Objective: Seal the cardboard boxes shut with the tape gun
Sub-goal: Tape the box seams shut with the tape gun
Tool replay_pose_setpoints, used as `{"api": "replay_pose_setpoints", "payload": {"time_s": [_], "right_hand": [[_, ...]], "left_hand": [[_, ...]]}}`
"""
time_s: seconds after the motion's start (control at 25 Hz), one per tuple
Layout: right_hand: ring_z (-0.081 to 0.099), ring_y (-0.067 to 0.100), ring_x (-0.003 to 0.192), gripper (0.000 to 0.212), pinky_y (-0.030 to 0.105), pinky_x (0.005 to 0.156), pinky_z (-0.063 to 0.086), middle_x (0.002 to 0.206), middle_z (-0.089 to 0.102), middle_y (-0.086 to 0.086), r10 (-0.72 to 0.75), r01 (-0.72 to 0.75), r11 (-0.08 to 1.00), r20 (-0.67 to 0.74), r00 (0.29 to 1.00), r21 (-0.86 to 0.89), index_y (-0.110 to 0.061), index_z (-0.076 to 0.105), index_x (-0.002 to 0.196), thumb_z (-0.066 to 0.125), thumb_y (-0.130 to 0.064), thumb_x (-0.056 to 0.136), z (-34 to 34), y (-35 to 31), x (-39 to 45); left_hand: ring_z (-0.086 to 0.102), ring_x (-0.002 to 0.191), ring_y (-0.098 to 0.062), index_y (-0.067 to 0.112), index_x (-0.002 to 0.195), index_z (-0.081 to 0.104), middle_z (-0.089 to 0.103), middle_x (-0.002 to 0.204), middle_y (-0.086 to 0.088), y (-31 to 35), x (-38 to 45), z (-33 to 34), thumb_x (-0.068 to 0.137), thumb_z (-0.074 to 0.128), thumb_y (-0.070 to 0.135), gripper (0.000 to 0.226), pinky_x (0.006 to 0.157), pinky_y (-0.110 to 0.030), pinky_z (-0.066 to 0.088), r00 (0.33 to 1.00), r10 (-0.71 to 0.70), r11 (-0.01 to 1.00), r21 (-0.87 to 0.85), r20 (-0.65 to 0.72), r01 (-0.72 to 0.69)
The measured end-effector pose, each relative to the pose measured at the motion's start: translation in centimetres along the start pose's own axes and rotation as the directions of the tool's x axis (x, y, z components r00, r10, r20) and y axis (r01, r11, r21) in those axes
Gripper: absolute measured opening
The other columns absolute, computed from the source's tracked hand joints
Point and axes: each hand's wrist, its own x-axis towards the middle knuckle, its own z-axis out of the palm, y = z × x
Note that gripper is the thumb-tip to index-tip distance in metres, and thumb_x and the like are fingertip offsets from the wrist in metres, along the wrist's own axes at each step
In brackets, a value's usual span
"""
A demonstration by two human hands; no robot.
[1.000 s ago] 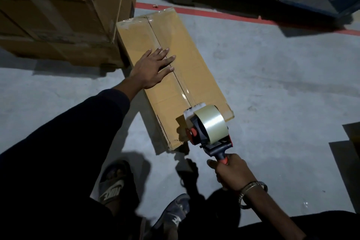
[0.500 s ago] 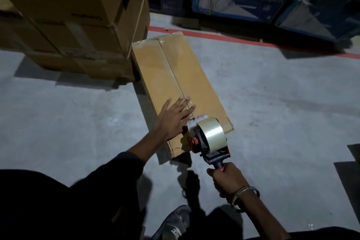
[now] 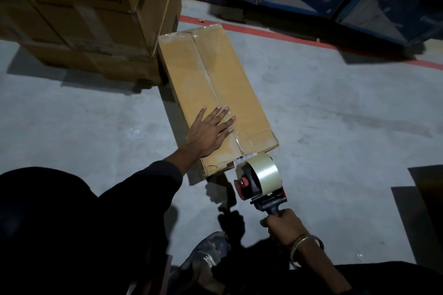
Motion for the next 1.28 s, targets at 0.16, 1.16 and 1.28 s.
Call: {"api": "replay_pose_setpoints", "payload": {"time_s": [0.16,1.16,1.28], "right_hand": [[0.027,0.017,0.038,0.026,0.026,0.048,0.022,0.047,0.033,0.004,0.118,-0.157,0.937,0.142,0.983,0.312,-0.013,0.042,0.067,0.059,-0.007,0.086,2.9,-0.9,1.6],[0.023,0.013,0.034,0.035,0.022,0.052,0.017,0.043,0.032,0.001,0.239,-0.35,0.679,0.257,0.936,0.645,-0.012,0.043,0.05,0.042,-0.005,0.084,11.3,-4.0,4.0],[0.041,0.021,0.039,0.02,0.026,0.048,0.031,0.046,0.043,0.007,0.206,-0.294,0.741,0.212,0.955,0.604,-0.01,0.055,0.057,0.05,-0.019,0.074,12.4,-3.0,6.2]], "left_hand": [[0.022,0.158,-0.02,0.036,0.159,0.039,0.029,0.17,0.002,0.2,-0.2,0.0,0.112,0.022,0.049,0.052,0.126,-0.056,0.015,1.0,-0.006,1.0,-0.016,-0.031,0.006],[-0.003,0.161,-0.027,0.027,0.167,0.01,-0.003,0.174,-0.008,2.6,0.1,-1.1,0.067,0.016,0.109,0.13,0.12,-0.071,-0.004,0.986,-0.061,0.996,0.073,0.158,0.05],[-0.002,0.162,-0.026,0.027,0.167,0.011,-0.002,0.175,-0.007,2.9,-0.1,-1.3,0.069,0.018,0.108,0.128,0.121,-0.071,-0.003,0.986,-0.067,0.997,0.055,0.153,0.059]]}}
